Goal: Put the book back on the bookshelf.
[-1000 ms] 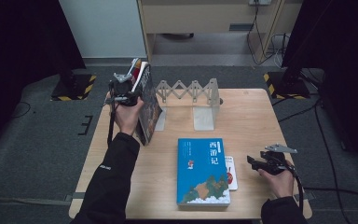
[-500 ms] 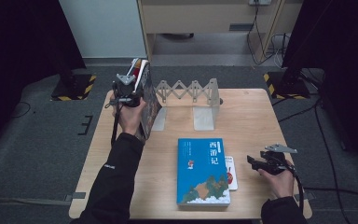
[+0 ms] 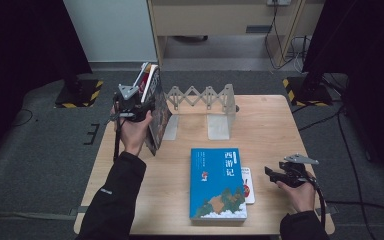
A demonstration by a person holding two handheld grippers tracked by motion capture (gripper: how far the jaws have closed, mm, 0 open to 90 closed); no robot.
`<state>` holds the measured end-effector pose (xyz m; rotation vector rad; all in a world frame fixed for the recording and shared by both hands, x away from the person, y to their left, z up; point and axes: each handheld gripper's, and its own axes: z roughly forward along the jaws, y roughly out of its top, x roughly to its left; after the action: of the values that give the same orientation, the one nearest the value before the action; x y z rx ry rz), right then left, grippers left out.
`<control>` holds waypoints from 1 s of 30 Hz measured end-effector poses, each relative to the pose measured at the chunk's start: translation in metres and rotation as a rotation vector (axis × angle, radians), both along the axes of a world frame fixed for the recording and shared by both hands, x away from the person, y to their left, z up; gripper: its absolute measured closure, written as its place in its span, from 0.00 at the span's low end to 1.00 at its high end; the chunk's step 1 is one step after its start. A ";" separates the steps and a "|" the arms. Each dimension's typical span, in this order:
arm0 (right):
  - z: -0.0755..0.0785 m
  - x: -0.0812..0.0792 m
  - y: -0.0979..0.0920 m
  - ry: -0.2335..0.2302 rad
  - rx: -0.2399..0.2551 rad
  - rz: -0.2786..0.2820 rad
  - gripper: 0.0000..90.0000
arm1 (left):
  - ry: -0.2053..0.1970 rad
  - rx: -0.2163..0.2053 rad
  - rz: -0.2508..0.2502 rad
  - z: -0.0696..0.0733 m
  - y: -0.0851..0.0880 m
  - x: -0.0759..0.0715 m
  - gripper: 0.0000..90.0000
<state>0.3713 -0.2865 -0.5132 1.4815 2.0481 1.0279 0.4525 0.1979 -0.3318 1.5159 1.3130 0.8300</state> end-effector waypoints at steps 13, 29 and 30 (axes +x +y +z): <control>0.002 -0.001 0.002 -0.007 0.009 -0.001 0.35 | -0.089 -0.137 -0.144 -0.002 0.026 -0.041 0.43; 0.008 -0.004 0.008 -0.027 0.047 0.005 0.32 | -0.044 -0.201 -0.278 -0.049 0.046 -0.088 0.31; 0.008 -0.004 0.009 -0.025 0.061 0.001 0.32 | -0.035 -0.202 -0.284 -0.054 0.046 -0.088 0.31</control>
<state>0.3672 -0.2773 -0.5048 1.4892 2.0172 1.1130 0.3643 0.2434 -0.3860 1.4752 1.0888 0.5240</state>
